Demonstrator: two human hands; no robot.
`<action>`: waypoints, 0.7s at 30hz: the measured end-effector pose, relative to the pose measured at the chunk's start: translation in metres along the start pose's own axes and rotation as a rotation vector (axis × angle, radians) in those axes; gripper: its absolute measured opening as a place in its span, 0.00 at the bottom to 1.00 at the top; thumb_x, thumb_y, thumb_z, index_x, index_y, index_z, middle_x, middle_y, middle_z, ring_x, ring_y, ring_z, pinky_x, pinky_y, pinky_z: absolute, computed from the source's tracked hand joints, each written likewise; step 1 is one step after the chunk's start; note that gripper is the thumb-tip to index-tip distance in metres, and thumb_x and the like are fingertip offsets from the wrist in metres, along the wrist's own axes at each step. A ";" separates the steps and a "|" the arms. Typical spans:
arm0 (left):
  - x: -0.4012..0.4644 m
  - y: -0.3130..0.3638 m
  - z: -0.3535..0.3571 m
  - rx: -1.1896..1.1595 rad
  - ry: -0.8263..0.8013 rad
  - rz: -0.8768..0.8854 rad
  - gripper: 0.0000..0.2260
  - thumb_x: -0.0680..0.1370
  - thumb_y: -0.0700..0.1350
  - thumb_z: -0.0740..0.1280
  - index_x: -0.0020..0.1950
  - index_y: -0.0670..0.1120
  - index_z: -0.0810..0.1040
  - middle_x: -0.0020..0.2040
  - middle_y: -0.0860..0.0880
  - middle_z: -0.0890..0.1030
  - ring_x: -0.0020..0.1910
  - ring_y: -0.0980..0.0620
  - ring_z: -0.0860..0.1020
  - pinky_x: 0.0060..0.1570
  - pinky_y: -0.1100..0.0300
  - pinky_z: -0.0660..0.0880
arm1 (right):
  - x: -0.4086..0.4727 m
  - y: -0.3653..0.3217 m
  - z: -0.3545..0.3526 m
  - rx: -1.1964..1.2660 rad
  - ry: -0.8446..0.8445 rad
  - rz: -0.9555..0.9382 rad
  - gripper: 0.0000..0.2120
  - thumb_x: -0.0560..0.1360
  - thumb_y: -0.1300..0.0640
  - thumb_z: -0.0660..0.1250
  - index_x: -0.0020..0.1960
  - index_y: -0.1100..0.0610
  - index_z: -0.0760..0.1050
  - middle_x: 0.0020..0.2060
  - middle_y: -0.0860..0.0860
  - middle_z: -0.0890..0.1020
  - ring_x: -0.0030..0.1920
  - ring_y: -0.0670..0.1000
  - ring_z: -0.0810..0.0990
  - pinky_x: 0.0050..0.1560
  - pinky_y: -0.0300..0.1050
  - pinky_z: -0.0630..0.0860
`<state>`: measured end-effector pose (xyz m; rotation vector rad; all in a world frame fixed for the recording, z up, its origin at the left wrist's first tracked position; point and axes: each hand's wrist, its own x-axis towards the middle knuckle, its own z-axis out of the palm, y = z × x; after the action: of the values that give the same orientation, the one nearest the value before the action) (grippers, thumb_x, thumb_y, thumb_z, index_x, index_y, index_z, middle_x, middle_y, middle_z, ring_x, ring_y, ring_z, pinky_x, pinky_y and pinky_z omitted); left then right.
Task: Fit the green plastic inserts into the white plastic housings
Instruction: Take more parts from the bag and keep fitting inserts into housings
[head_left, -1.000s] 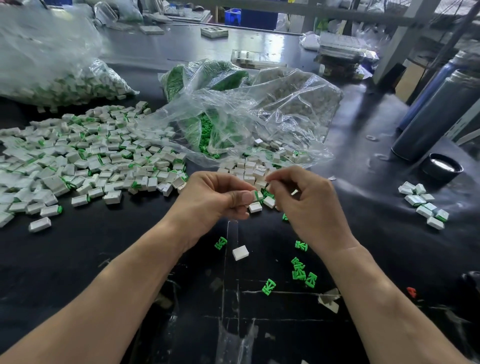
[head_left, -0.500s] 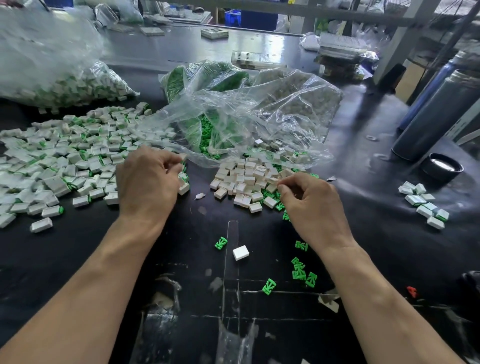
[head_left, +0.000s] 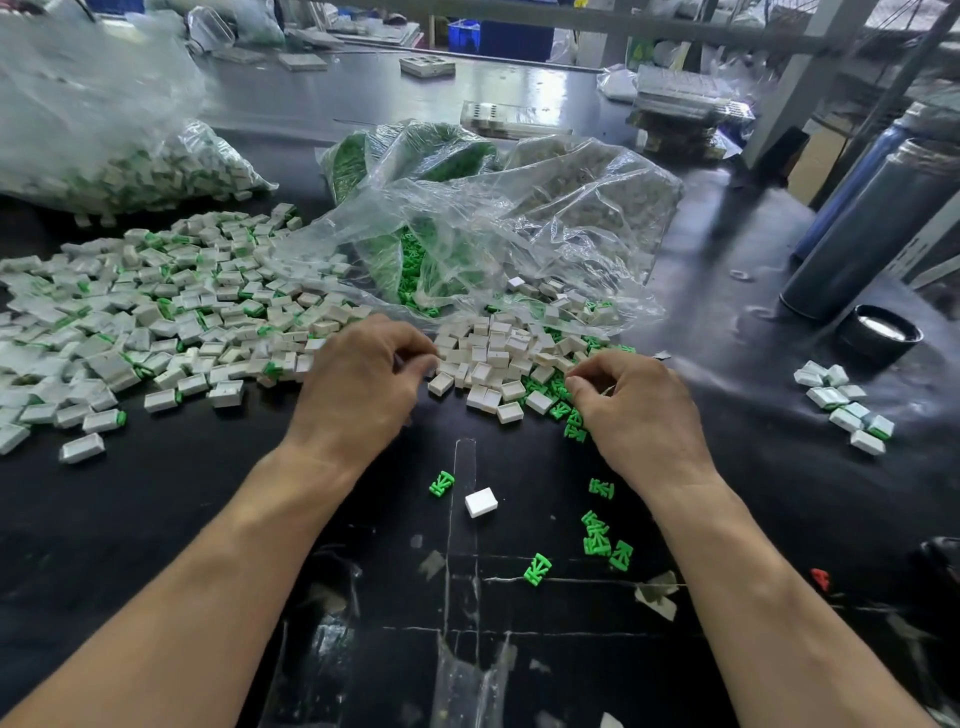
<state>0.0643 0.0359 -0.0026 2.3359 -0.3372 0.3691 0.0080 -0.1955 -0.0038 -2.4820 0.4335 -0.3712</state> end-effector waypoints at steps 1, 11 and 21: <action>-0.003 0.003 0.005 -0.012 -0.048 0.021 0.04 0.75 0.45 0.77 0.48 0.53 0.86 0.41 0.61 0.79 0.40 0.64 0.77 0.45 0.68 0.75 | 0.001 0.000 -0.001 -0.012 -0.008 0.007 0.04 0.79 0.47 0.71 0.50 0.45 0.84 0.47 0.44 0.85 0.51 0.51 0.81 0.53 0.47 0.76; -0.013 0.018 0.020 0.140 -0.235 0.127 0.06 0.78 0.45 0.73 0.54 0.53 0.84 0.54 0.55 0.79 0.56 0.51 0.76 0.64 0.51 0.70 | 0.001 0.001 -0.006 -0.007 -0.090 -0.017 0.01 0.77 0.49 0.74 0.48 0.44 0.85 0.43 0.38 0.83 0.47 0.45 0.81 0.54 0.47 0.78; -0.014 0.015 0.021 0.152 -0.202 0.095 0.09 0.77 0.49 0.74 0.57 0.54 0.82 0.54 0.56 0.80 0.57 0.53 0.76 0.65 0.55 0.67 | -0.002 -0.006 -0.004 -0.126 -0.155 -0.029 0.08 0.72 0.43 0.78 0.45 0.45 0.83 0.45 0.39 0.82 0.50 0.46 0.80 0.55 0.47 0.76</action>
<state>0.0496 0.0121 -0.0124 2.5192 -0.5356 0.2104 0.0062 -0.1917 0.0024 -2.6194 0.3668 -0.1649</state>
